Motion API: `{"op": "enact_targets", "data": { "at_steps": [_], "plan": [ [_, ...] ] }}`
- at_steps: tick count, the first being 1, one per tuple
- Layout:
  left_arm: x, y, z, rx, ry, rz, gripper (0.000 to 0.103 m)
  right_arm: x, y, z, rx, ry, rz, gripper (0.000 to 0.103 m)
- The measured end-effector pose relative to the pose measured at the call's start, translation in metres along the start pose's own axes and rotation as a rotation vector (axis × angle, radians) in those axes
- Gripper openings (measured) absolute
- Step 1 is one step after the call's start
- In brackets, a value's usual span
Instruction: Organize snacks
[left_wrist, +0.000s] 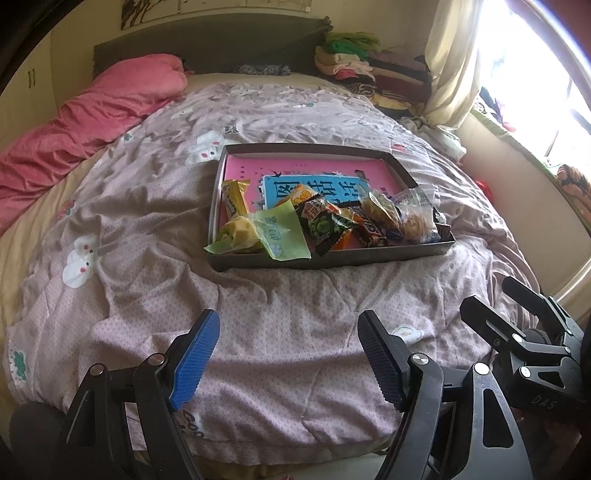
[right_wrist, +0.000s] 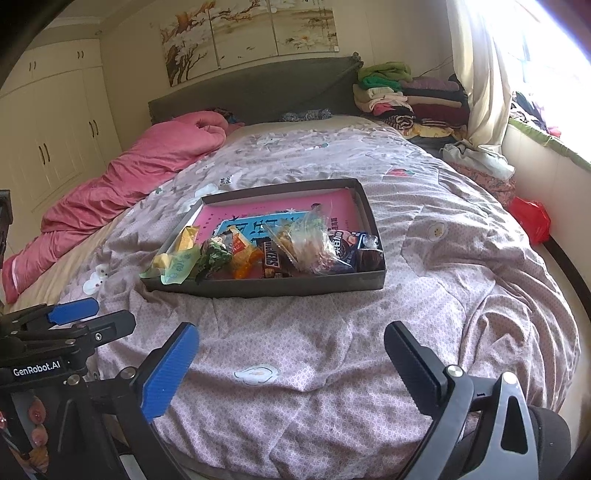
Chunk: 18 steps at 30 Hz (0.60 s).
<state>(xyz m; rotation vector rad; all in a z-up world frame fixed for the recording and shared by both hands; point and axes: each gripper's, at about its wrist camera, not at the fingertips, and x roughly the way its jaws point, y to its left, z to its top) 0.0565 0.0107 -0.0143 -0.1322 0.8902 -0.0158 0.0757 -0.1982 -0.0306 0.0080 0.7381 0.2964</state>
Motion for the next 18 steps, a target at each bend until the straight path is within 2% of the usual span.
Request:
{"op": "enact_targets", "data": {
  "at_steps": [18],
  "plan": [
    [0.0012,-0.0008,0.0008,0.003,0.004,0.017,0.078,0.0005,-0.0014,-0.0011,-0.002,0.0,-0.003,0.101]
  ]
}}
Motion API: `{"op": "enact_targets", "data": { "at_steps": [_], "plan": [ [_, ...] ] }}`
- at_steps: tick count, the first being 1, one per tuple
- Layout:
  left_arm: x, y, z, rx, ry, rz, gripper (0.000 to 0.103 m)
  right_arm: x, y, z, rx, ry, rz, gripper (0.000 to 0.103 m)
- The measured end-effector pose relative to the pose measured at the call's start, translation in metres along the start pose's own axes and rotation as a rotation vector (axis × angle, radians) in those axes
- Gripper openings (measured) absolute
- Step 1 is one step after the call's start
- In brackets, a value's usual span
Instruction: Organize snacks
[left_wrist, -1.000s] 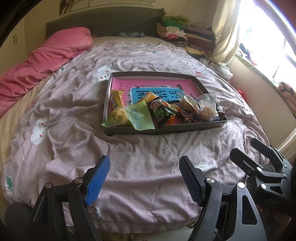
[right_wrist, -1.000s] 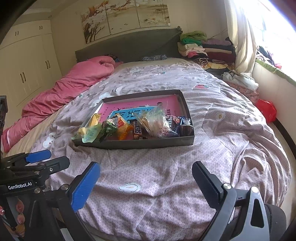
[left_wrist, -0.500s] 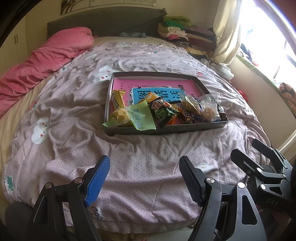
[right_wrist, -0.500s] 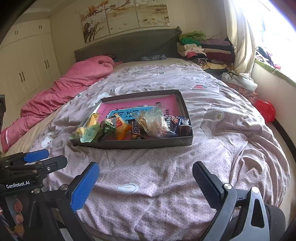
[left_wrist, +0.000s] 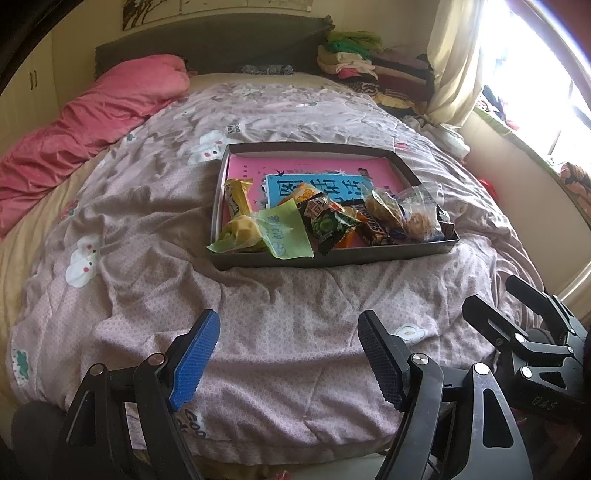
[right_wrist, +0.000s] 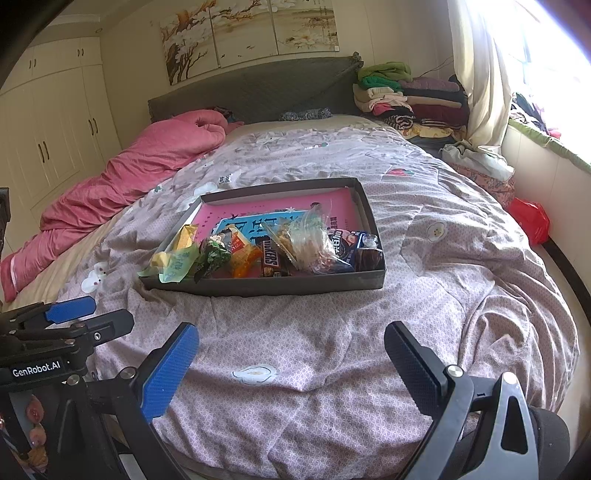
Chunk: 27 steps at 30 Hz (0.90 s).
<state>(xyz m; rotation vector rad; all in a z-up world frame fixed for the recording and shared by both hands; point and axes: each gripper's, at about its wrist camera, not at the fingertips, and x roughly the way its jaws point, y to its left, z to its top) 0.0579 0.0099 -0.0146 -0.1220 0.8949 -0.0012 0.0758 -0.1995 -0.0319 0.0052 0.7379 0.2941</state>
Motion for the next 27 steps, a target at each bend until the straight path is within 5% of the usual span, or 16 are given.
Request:
{"op": "enact_targets", "data": {
  "at_steps": [27],
  "plan": [
    [0.014,0.005,-0.003,-0.03,0.037,0.017,0.078,0.002,-0.006,-0.001,0.006,-0.011,-0.001,0.101]
  ]
}}
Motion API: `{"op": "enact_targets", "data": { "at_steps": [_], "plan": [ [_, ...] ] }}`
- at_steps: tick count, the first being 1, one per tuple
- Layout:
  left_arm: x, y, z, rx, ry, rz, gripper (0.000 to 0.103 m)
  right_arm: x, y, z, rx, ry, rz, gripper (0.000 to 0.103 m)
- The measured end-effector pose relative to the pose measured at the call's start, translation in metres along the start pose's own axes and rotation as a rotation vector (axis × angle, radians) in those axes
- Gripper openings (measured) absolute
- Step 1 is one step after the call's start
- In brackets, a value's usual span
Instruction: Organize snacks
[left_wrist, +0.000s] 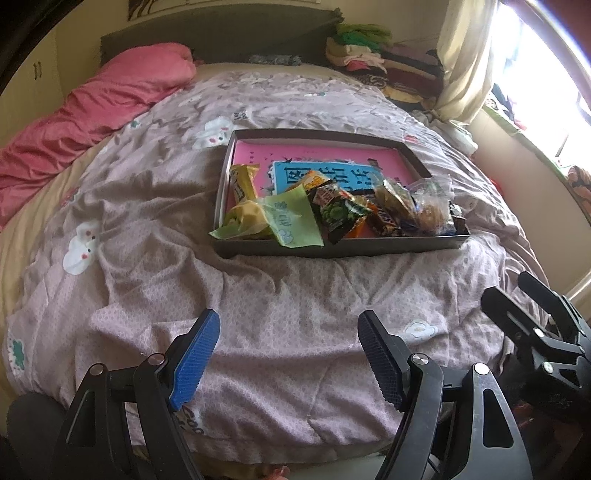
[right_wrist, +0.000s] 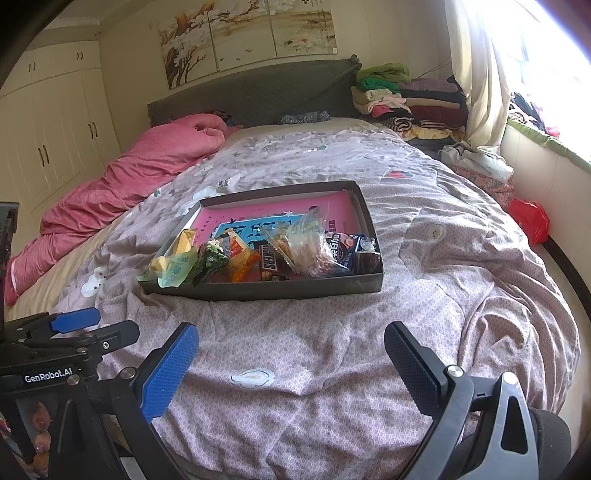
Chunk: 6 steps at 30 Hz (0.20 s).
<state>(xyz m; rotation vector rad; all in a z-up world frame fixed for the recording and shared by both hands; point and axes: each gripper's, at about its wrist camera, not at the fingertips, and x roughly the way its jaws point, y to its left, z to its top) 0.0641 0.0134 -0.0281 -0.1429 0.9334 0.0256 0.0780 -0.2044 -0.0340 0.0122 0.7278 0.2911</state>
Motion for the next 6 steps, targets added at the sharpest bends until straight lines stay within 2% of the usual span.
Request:
{"op": "enact_targets", "data": {
  "at_steps": [4,6],
  "plan": [
    [0.006,0.01,0.002,-0.027,-0.005,-0.017,0.078,0.001,-0.002,0.001,0.006,-0.004,0.004,0.101],
    [0.008,0.019,0.004,-0.031,-0.027,0.001,0.078,0.003,-0.005,0.002,0.012,-0.009,0.009,0.101]
  ]
}}
